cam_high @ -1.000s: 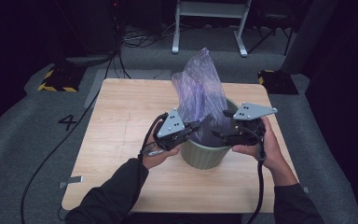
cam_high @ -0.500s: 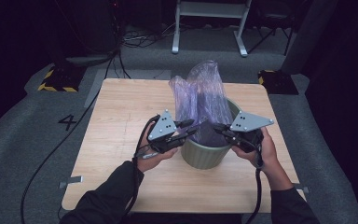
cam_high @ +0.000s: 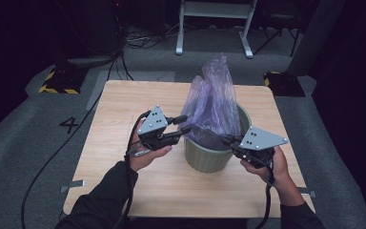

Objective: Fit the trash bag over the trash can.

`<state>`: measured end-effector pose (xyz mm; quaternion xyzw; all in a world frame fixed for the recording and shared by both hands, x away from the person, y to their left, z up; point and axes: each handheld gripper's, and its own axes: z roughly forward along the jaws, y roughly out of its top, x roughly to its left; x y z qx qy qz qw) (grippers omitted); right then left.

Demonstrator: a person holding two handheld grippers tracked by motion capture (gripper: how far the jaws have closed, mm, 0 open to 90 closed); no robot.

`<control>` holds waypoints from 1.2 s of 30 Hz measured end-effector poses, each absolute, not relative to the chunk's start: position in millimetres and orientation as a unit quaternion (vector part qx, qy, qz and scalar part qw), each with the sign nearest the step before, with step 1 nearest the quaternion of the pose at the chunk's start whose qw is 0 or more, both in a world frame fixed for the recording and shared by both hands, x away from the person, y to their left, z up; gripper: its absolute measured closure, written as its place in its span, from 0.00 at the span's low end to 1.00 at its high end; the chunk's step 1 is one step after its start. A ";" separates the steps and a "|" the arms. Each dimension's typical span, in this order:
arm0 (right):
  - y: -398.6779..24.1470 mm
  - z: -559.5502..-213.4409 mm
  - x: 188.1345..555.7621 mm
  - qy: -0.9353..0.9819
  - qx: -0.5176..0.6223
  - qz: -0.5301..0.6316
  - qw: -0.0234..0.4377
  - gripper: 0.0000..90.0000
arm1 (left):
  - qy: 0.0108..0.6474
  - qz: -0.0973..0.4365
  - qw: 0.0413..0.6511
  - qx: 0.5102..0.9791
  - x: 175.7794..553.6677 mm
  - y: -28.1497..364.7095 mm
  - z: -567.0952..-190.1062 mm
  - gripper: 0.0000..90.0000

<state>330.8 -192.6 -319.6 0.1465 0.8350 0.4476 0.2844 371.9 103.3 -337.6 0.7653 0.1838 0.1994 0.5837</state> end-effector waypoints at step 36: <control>-233.9 -376.0 283.6 0.788 0.205 0.498 0.300 0.62 | 0.132 0.180 0.590 0.776 328.9 116.3 -393.2 0.99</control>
